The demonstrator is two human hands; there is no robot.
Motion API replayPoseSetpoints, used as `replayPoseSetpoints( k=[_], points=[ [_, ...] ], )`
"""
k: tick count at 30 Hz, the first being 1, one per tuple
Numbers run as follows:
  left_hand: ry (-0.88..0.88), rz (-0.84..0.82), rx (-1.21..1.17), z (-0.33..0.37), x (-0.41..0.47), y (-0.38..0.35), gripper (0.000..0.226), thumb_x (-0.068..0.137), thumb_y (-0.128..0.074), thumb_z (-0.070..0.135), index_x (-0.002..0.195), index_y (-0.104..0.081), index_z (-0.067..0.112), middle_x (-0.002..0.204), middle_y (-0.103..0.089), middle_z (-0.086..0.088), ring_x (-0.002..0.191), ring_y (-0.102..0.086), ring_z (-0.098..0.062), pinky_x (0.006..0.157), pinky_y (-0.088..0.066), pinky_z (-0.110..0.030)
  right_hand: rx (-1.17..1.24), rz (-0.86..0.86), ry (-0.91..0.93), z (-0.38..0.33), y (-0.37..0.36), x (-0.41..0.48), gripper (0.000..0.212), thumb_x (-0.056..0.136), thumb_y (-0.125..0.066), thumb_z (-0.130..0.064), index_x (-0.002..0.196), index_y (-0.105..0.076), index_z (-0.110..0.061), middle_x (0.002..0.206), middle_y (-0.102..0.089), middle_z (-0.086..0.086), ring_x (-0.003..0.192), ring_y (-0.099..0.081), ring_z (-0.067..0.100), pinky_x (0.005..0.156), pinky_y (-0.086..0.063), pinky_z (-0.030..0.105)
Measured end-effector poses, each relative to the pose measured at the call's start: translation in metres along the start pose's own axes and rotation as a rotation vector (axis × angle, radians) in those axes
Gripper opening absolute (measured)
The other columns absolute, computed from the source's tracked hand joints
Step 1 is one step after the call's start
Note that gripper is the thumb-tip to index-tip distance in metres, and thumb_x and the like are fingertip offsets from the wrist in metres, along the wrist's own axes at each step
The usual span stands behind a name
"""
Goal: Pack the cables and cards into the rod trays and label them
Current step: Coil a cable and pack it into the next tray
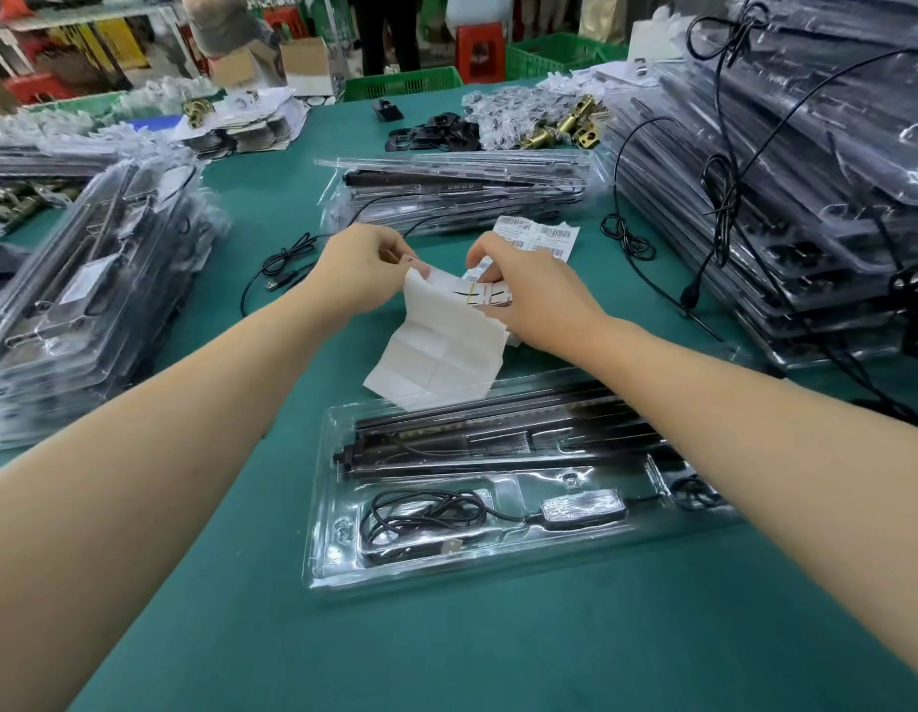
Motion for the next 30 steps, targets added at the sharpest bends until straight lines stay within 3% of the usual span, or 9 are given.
replayPoseSetpoints(
  k=[2,5,9,14,19,23,26,28,30],
  points=[
    [0.011,0.009,-0.044,-0.005,-0.002,-0.001,0.017,0.092,-0.072,0.020,0.077,-0.066,0.021,0.083,-0.069,-0.003,0.077,-0.056,-0.018,0.070,-0.051,-0.033,-0.030,-0.001,0.027,0.000,-0.001,-0.001,0.037,0.091,-0.073,-0.038,0.120,-0.052,-0.028,0.118,-0.068,-0.001,0.069,-0.058,0.007,0.078,-0.052,0.038],
    [0.016,0.059,-0.086,-0.009,-0.004,-0.004,0.020,0.095,-0.066,0.016,0.077,-0.062,0.020,0.090,-0.072,-0.007,0.079,-0.064,-0.021,0.086,-0.059,-0.045,-0.055,-0.002,0.042,0.000,-0.002,-0.001,0.033,0.092,-0.072,-0.039,0.120,-0.057,-0.031,0.119,-0.069,0.000,0.100,-0.063,0.022,0.084,-0.051,0.038],
    [0.101,0.116,-0.211,-0.012,-0.005,0.001,0.015,0.098,-0.060,0.013,0.084,-0.055,0.016,0.092,-0.068,-0.008,0.066,-0.069,-0.016,0.068,-0.063,-0.036,-0.058,0.005,0.055,0.000,-0.002,-0.001,0.035,0.093,-0.072,-0.036,0.125,-0.059,-0.034,0.120,-0.069,0.000,0.088,-0.058,0.016,0.081,-0.050,0.036],
    [0.180,0.128,-0.474,-0.019,-0.010,0.028,0.008,0.102,-0.053,0.012,0.096,-0.051,0.015,0.100,-0.073,-0.009,0.068,-0.077,-0.014,0.051,-0.057,-0.022,-0.094,-0.002,0.066,-0.003,-0.003,0.000,0.036,0.095,-0.069,-0.035,0.131,-0.061,-0.035,0.123,-0.068,-0.001,0.110,-0.062,0.020,0.089,-0.052,0.040],
    [0.158,0.182,-0.513,-0.024,-0.022,0.041,0.009,0.102,-0.057,0.014,0.110,-0.059,0.013,0.093,-0.072,-0.010,0.064,-0.075,-0.010,0.052,-0.055,-0.018,-0.150,-0.057,0.087,-0.003,-0.002,0.000,0.022,0.100,-0.061,-0.037,0.121,-0.066,-0.033,0.124,-0.063,-0.001,0.092,-0.059,0.016,0.086,-0.050,0.040],
    [0.056,0.220,-0.600,-0.012,-0.049,0.051,0.011,0.098,-0.067,0.014,0.108,-0.065,0.015,0.070,-0.075,0.002,0.065,-0.074,-0.008,0.059,-0.055,-0.017,-0.221,-0.094,0.141,-0.011,0.014,-0.003,0.031,0.103,-0.057,-0.031,0.133,-0.063,-0.028,0.130,-0.059,0.001,0.119,-0.055,0.021,0.102,-0.042,0.043],
    [-0.036,0.164,-0.636,0.002,-0.084,0.055,0.012,0.093,-0.073,0.012,0.103,-0.067,0.016,0.070,-0.075,0.002,0.063,-0.073,-0.010,0.060,-0.056,-0.018,-0.143,0.088,0.168,-0.026,0.039,-0.018,0.032,0.102,-0.057,-0.025,0.134,-0.061,-0.024,0.132,-0.057,-0.001,0.124,-0.052,0.018,0.105,-0.040,0.038],
    [-0.057,0.106,-0.669,0.011,-0.109,0.053,0.013,0.091,-0.075,0.011,0.102,-0.068,0.014,0.069,-0.073,0.001,0.061,-0.072,-0.012,0.060,-0.056,-0.018,-0.080,0.226,0.273,-0.045,0.056,-0.045,0.033,0.100,-0.061,-0.027,0.132,-0.060,-0.023,0.130,-0.056,-0.005,0.120,-0.053,0.014,0.098,-0.043,0.031],
    [-0.038,0.034,-0.722,0.018,-0.134,0.048,0.017,0.086,-0.078,0.013,0.100,-0.068,0.013,0.068,-0.070,0.001,0.058,-0.070,-0.012,0.058,-0.055,-0.019,-0.080,0.254,0.405,-0.064,0.065,-0.081,0.038,0.096,-0.066,-0.034,0.131,-0.059,-0.021,0.129,-0.056,-0.005,0.118,-0.054,0.014,0.097,-0.045,0.030]
  ],
)
Point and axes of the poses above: each hand's wrist, its own x-axis towards the middle knuckle, its own y-axis out of the back of the hand, z = x × y, the point moved 2 cm from there along x, towards the middle knuckle
